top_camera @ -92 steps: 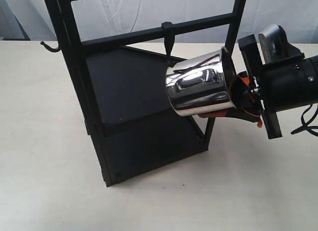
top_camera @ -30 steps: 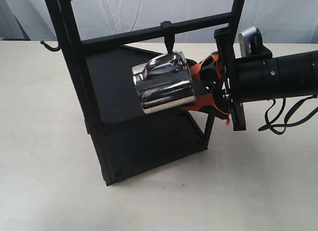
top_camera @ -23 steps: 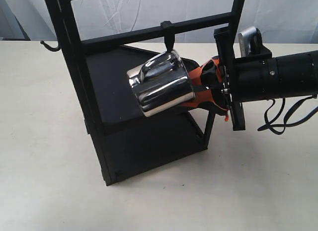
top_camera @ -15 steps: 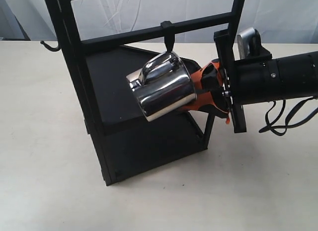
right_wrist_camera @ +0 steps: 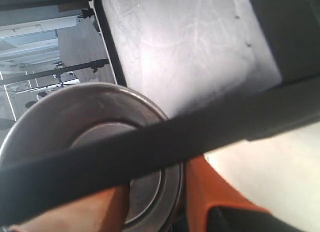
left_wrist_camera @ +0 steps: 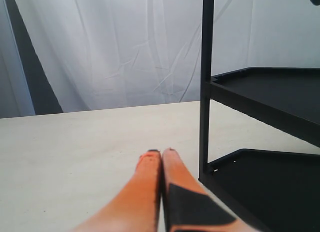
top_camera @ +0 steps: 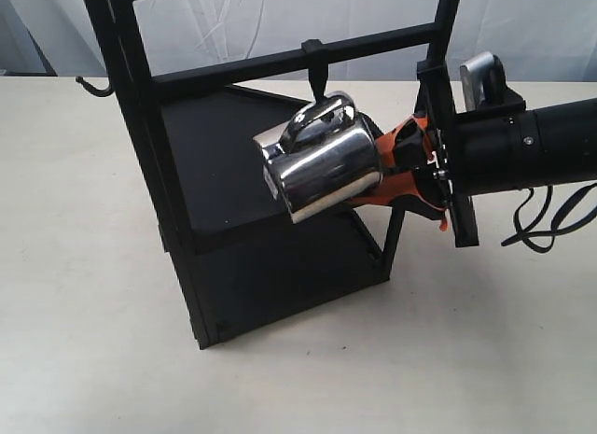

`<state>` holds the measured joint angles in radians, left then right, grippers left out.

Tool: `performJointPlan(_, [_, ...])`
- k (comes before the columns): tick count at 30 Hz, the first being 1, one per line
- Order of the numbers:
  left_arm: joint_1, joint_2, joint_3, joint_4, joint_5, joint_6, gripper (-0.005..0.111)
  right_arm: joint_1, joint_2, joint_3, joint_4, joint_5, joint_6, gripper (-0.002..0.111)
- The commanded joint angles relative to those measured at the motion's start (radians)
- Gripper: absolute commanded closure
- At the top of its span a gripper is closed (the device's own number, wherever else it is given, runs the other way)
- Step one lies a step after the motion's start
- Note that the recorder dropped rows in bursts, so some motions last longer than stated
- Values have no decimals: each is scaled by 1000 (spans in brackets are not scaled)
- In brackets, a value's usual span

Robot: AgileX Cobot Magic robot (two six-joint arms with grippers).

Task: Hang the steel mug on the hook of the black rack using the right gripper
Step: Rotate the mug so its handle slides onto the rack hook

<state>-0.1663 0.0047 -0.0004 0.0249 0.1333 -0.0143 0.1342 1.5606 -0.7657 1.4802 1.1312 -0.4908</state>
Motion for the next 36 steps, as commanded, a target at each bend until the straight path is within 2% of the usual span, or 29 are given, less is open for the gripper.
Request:
performJointPlan(1, [-5, -5, 0, 2, -5, -2, 105, -6, -31, 1, 1, 4, -11, 74])
performJointPlan(11, [-5, -5, 0, 2, -5, -2, 105, -6, -40, 1, -12, -12, -14, 73])
performJointPlan(18, [-5, -5, 0, 2, -5, -2, 105, -6, -42, 1, -13, -17, -36, 55])
performJointPlan(36, [-5, -5, 0, 2, -5, -2, 105, -6, -42, 1, -58, -2, -36, 55])
